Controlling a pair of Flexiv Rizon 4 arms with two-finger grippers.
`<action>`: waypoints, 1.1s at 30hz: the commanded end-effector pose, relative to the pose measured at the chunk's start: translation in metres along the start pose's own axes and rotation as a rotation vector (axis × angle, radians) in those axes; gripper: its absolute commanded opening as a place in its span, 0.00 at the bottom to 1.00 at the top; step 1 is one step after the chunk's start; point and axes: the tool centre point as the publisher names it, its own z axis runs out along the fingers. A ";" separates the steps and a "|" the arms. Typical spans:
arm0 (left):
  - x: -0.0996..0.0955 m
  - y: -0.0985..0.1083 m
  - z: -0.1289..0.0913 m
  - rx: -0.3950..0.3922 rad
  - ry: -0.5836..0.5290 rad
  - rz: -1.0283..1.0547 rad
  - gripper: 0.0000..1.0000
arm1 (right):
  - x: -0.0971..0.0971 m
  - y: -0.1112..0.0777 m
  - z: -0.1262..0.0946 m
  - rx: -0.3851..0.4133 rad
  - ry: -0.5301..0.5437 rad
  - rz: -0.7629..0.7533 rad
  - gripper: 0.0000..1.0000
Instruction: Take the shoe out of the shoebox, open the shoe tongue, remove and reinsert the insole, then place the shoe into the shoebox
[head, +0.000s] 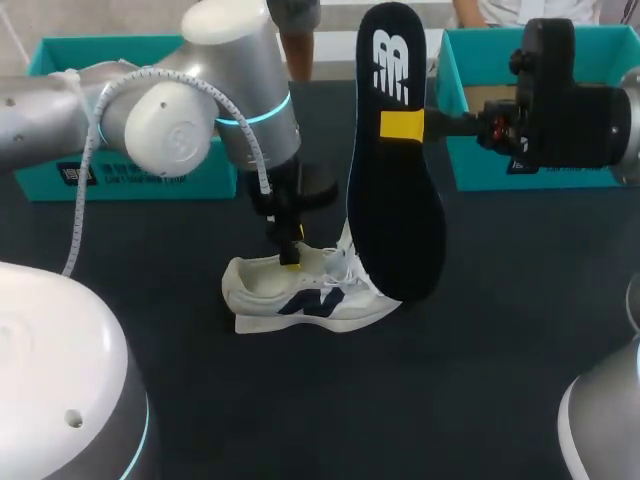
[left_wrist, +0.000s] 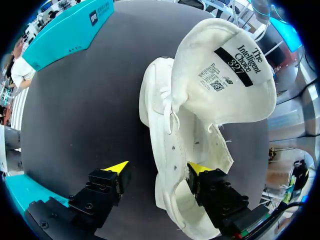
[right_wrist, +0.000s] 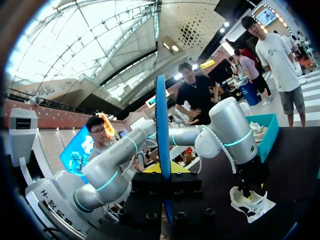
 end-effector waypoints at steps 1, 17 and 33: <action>-0.002 -0.005 0.010 -0.003 0.025 0.007 0.67 | -0.001 0.001 0.005 0.003 -0.001 0.002 0.00; 0.002 -0.011 0.034 -0.018 0.072 0.030 0.38 | -0.001 0.001 0.005 0.003 -0.001 0.002 0.00; -0.003 -0.009 -0.001 -0.005 0.551 0.305 0.00 | -0.001 0.001 0.005 0.003 -0.001 0.002 0.00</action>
